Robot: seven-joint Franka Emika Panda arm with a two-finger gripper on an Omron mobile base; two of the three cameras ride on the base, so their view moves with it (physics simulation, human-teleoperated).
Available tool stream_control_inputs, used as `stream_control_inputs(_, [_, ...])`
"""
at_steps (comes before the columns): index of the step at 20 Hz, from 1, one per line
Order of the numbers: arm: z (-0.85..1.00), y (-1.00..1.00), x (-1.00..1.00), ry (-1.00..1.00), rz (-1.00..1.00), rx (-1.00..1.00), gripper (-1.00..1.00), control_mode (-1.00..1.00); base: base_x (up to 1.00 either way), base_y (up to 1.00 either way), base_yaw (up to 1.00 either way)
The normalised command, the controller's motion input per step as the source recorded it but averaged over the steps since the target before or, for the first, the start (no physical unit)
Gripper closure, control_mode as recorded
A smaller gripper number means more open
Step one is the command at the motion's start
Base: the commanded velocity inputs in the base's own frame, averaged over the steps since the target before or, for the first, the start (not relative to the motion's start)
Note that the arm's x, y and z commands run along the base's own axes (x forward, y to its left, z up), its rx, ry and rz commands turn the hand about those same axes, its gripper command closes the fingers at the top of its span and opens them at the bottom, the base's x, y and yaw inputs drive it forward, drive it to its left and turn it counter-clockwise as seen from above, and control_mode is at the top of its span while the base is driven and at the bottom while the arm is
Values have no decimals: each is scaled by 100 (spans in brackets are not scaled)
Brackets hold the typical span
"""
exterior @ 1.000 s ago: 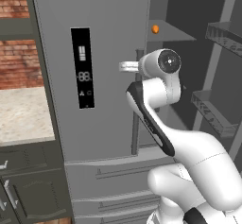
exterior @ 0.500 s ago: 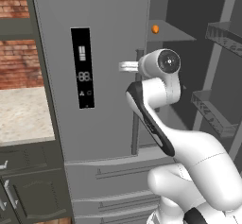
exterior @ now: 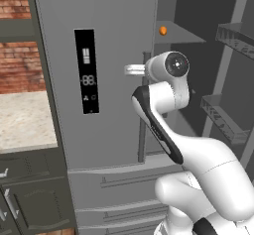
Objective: Gather the squash and carrot from the fridge and place them on a tray on the dining counter. Then gather the fish and chicken drumstick from the fridge and place them on the other tray.
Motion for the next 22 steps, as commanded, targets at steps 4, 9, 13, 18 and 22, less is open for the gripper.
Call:
stream_control_inputs(4, [0, 0, 0, 0, 0, 0, 100, -100, 0, 0, 0])
stream_control_inputs(9, [0, 1, -4, -1, 0, 0, 100, -100, 0, 0, 0])
stream_control_inputs(13, [-4, 15, -7, -5, 0, -1, 100, -100, 0, 0, 0])
stream_control_inputs(18, [-11, 64, -7, 0, -1, -9, 100, -100, 0, 0, 0])
stream_control_inputs(22, [-5, 72, -31, 0, -3, -6, 100, -100, 0, 0, 0])
